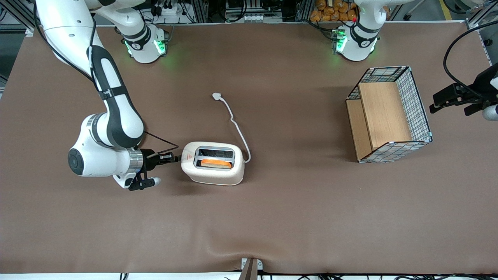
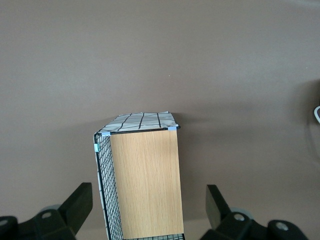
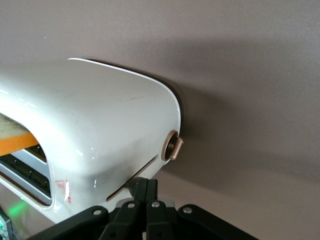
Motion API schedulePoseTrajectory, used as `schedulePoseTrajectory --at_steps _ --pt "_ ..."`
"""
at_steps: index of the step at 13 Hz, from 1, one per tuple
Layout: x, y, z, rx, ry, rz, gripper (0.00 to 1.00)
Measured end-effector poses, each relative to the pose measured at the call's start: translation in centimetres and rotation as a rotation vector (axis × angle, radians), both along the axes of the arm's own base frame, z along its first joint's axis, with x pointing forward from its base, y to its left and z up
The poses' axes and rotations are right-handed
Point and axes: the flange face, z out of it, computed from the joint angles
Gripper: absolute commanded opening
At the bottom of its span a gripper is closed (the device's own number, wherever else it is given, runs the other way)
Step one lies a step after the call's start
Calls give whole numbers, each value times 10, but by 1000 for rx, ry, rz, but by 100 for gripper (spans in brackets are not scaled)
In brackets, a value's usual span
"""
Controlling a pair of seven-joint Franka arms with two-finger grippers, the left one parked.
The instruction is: Press toaster button with right arm
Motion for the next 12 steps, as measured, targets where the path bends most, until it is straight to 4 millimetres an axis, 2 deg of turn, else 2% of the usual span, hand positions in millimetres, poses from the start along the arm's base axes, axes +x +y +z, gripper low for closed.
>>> schedulePoseTrajectory --at_steps 4,8,12 --pt "0 1 -7 -4 3 -1 0" --pt "-2 4 -36 -25 -13 -6 0" --pt "-3 0 -39 2 -6 -31 0"
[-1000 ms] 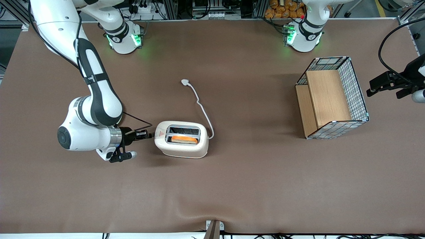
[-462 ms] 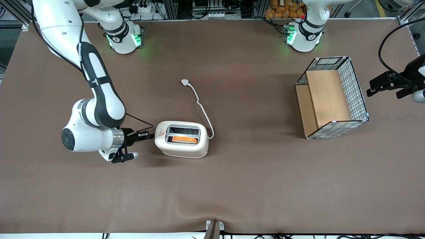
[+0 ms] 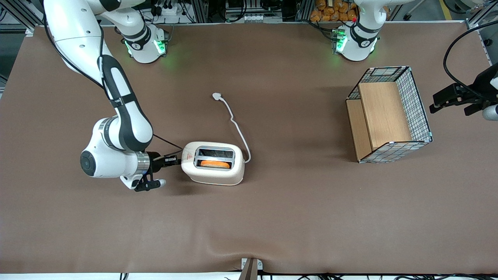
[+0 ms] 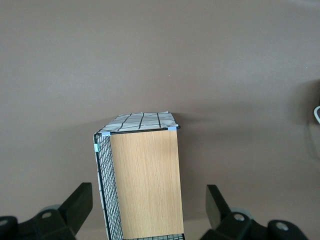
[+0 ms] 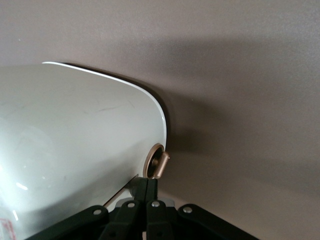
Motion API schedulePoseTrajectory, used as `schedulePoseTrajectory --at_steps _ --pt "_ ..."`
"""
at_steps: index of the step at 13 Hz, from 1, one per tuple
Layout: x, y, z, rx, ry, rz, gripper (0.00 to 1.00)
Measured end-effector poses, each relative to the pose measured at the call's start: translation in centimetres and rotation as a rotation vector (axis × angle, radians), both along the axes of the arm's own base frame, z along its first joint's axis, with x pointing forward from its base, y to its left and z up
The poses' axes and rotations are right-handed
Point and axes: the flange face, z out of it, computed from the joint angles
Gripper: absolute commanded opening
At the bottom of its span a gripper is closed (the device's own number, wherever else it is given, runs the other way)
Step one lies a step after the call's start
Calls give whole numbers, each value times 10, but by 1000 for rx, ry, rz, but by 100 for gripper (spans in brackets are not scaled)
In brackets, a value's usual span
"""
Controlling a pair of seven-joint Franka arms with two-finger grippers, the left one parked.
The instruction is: Press toaster button with right arm
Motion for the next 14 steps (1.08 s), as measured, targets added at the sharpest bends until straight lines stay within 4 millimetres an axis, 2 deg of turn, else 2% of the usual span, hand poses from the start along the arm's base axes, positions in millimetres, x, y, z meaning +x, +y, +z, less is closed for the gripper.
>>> schedulePoseTrajectory --at_steps 6,14 --pt "-4 -19 -13 119 0 -39 0" --pt "-5 -23 -18 147 -12 -25 0"
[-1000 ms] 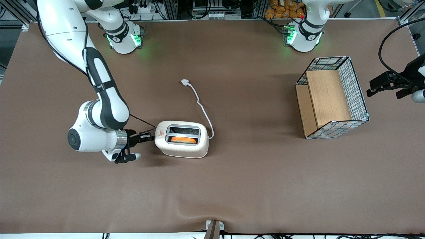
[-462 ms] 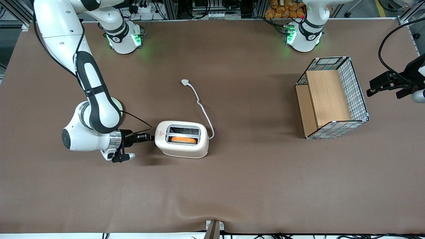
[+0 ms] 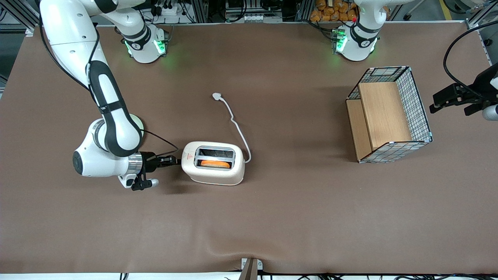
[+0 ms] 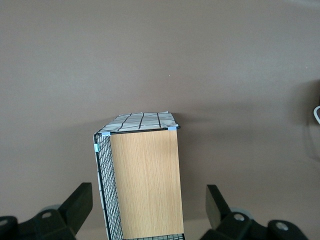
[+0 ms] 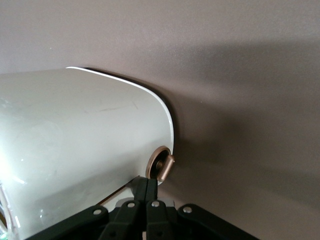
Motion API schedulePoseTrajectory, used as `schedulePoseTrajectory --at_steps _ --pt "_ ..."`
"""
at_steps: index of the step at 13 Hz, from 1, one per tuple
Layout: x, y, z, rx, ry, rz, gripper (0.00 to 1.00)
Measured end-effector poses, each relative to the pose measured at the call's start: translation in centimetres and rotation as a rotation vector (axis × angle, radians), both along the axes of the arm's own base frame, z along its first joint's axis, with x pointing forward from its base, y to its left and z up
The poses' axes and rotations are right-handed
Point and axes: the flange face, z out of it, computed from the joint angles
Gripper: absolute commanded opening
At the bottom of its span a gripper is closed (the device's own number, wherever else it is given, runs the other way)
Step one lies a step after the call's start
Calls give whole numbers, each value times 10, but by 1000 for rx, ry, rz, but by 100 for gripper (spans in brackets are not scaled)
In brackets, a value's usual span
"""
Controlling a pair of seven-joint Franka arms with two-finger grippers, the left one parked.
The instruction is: Press toaster button with right arm
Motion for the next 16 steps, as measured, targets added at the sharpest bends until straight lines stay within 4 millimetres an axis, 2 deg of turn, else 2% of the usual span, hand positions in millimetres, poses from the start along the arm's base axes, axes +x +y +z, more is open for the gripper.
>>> schedulePoseTrajectory --at_steps 8,10,11,12,13,16 --pt "2 -3 1 8 -9 7 0" --pt "5 -19 1 -25 -14 28 0" --pt "7 -33 2 -41 -14 36 15" --pt "11 -49 6 -54 -13 41 75" --pt "14 -65 10 -62 -9 46 100" --pt "23 -94 32 -84 -30 56 100"
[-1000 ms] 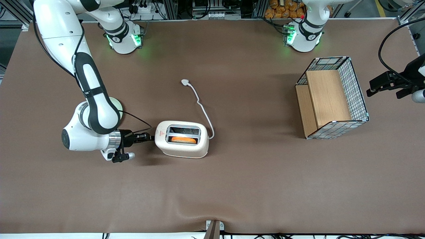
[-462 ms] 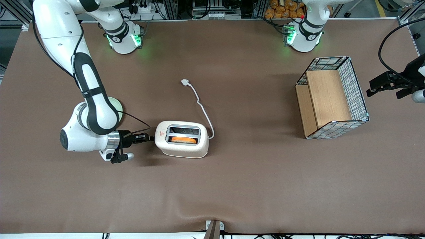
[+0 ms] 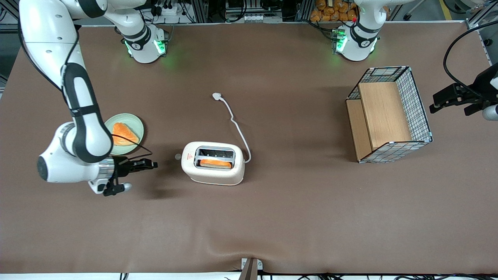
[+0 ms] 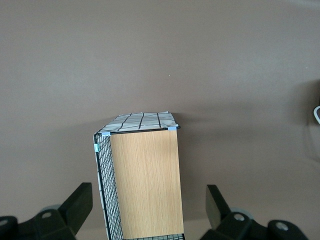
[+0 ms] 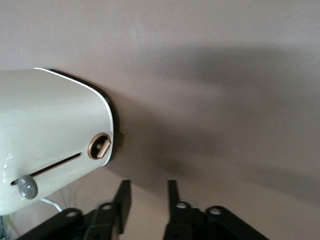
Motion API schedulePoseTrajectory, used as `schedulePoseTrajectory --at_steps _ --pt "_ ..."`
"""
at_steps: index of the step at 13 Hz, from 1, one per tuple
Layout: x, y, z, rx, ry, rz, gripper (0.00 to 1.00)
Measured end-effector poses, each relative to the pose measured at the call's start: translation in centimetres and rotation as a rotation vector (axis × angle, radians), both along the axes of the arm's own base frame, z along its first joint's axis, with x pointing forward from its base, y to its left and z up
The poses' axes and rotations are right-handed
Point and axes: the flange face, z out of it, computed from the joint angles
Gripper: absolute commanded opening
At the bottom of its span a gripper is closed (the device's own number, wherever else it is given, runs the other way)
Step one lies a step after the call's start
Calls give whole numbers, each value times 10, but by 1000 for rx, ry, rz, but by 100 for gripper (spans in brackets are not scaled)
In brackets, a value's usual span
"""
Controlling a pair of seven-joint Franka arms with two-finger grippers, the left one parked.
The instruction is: Press toaster button with right arm
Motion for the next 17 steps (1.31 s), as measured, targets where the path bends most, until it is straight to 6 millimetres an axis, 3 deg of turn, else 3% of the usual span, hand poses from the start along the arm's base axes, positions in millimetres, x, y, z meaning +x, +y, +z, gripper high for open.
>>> schedulePoseTrajectory --at_steps 9,17 --pt "-5 -29 105 -197 -118 108 100" --pt "-45 -41 210 -420 -207 86 100"
